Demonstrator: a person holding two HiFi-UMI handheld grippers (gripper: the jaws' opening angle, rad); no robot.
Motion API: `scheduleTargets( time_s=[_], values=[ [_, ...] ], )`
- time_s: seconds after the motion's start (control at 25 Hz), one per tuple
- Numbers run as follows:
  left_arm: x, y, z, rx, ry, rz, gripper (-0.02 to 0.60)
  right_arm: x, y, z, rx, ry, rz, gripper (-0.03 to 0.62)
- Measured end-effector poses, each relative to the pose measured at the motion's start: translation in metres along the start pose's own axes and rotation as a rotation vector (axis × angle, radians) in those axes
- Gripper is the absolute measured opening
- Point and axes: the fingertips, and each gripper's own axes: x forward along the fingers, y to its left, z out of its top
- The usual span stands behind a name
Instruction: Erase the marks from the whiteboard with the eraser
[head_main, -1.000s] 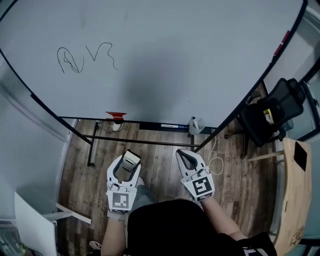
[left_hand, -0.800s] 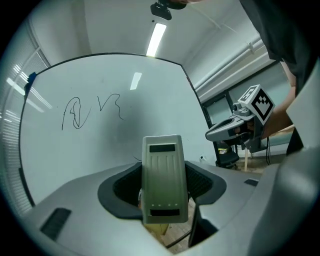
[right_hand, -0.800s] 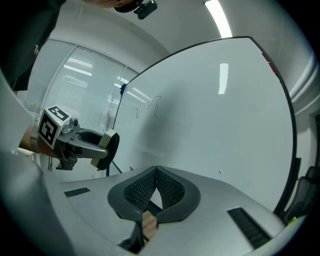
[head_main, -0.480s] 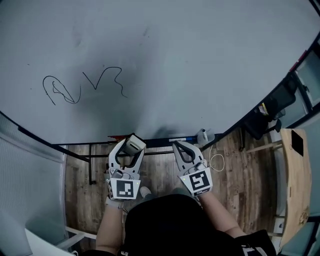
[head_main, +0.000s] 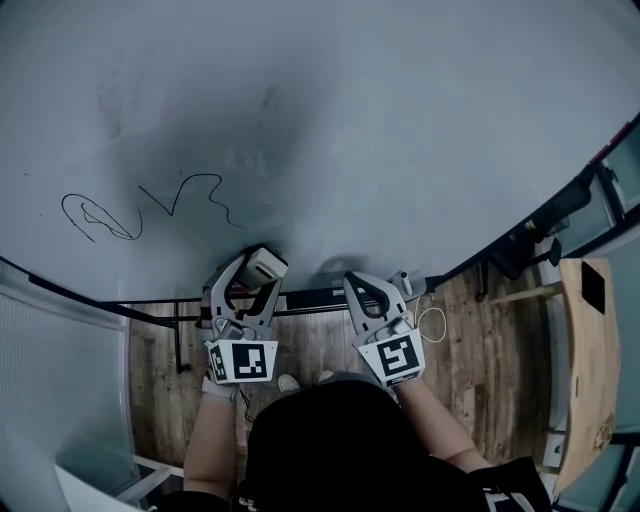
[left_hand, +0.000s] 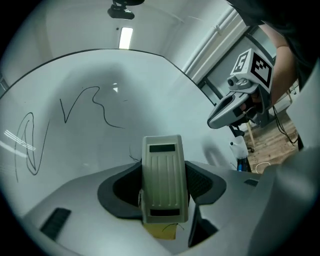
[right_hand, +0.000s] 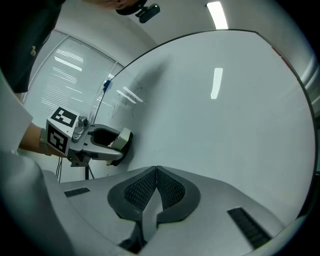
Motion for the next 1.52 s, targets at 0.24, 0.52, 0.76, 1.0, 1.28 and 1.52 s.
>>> scheduleTargets(
  time_s=[0.24,0.52,0.76,1.0,1.28,1.52],
  values=[
    [0.006,0.004,0.001,0.045,0.016,0.019,0.267,0.014,0.003,-0.001,0.017,-0.001,0.032,0.029],
    [0.006,0.019,0.019,0.092,0.007,0.055,0.267,0.024,0.019,0.004,0.016,-0.018,0.066,0.029],
    [0.003,0.046,0.050,0.134,-0.034,0.103,0.267,0.021,0.023,0.012,0.020,-0.035,0.074,0.029],
    [0.000,0.080,0.087,0.181,-0.085,0.156,0.267,0.021,0.023,0.025,0.038,-0.059,0.070,0.029],
    [-0.003,0.127,0.148,0.249,-0.188,0.220,0.267,0.016,0.025,0.032,0.050,-0.065,0.063,0.029],
    [-0.004,0.154,0.192,0.274,-0.276,0.241,0.267,0.015,0.031,0.038,0.017,-0.073,0.077,0.029]
  ],
)
